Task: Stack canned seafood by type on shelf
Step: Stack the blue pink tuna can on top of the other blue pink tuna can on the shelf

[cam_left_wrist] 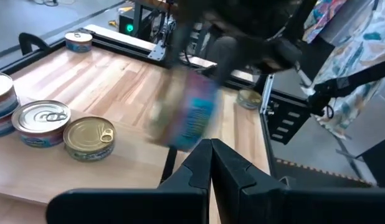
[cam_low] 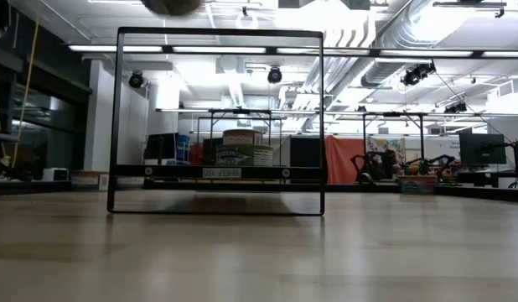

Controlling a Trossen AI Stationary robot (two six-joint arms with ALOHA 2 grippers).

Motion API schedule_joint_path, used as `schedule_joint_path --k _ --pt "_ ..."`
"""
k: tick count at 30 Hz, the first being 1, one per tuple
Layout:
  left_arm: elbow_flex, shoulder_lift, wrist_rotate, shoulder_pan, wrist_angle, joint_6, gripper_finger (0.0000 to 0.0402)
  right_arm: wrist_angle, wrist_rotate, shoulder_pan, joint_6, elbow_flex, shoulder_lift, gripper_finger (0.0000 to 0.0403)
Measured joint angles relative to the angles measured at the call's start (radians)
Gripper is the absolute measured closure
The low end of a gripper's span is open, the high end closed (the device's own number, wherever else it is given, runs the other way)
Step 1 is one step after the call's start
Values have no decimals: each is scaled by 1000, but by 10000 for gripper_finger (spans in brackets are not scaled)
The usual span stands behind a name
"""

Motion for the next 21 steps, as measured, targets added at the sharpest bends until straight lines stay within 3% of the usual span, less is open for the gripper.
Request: schedule_joint_path --k 6,12,17,21 --pt "0 32 -66 0 -1 -26 401 -228 47 -62 32 -1 -4 222" --pt "0 87 -60 -1 0 -28 401 -454 78 -112 100 -69 -4 222" --pt "0 134 -50 -1 0 -88 401 -402 64 -124 101 -214 -59 222" --pt "-1 167 -48 -1 2 -135 401 -274 48 -119 152 -420 -202 222"
